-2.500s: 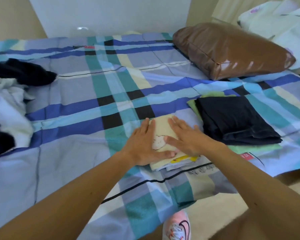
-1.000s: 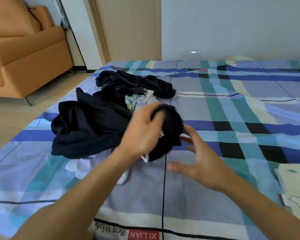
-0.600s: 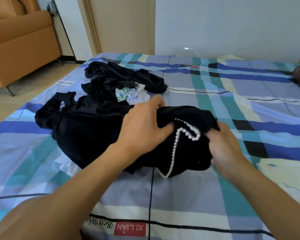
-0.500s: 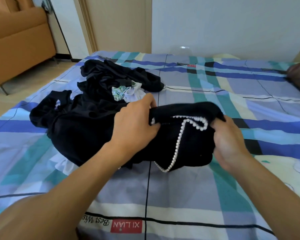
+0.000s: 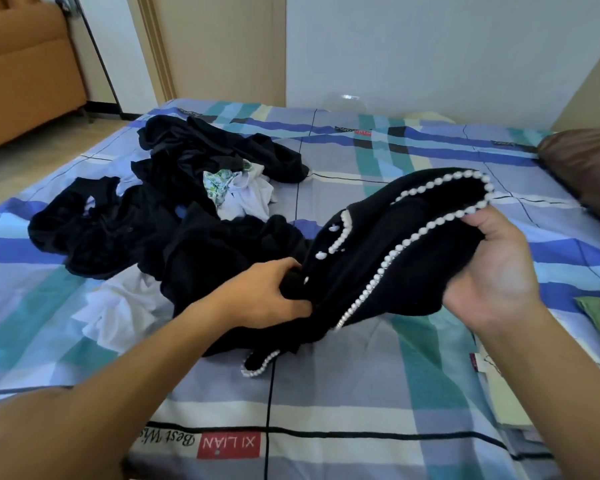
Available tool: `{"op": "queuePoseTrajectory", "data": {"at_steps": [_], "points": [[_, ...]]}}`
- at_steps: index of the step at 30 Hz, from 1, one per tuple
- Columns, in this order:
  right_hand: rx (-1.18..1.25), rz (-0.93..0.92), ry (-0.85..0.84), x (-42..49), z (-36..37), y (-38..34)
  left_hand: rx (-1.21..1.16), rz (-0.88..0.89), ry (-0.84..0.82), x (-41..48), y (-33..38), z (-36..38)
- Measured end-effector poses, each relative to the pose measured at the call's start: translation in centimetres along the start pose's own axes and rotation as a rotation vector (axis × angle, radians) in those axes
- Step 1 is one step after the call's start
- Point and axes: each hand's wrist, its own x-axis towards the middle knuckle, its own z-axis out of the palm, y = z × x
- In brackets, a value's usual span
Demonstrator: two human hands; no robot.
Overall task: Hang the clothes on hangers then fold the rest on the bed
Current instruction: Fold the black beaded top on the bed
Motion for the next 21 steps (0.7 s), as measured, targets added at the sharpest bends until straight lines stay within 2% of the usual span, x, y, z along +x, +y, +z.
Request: {"op": "queuePoseTrajectory", "data": {"at_steps": [5,6,10,12,13,17,19,21], "points": [[0.058,-0.025,0.024,-0.3,-0.3,-1.3,0.075,-0.033,0.119,1.0,0.6,-0.2],[0.019,-0.014,0.043,-0.1,-0.5,-1.4,-0.041,-0.059,0.141,1.1,0.8,-0.6],[-0.292,0.060,0.234,1.4,-1.4,-1.5,-0.944,-0.187,0.129,0.5,3.6,-2.5],[-0.496,0.072,0.276,1.8,-1.7,-1.0,-1.208,-0.198,0.087,-0.4,5.3,-3.2],[-0.592,0.068,0.244,2.0,-1.9,-0.6,-1.281,-0.185,0.059,-0.8,5.9,-3.5],[-1.013,0.008,-0.053,1.3,-1.2,1.3,-1.348,-0.097,0.023,-2.0,6.6,-4.5],[-1.222,0.001,-0.136,1.2,-0.9,3.0,-1.262,-0.078,0.004,-2.1,6.1,-4.7],[-1.406,0.019,-0.171,1.5,-0.9,5.3,-1.060,-0.064,-0.003,-2.1,5.3,-4.7]]}}
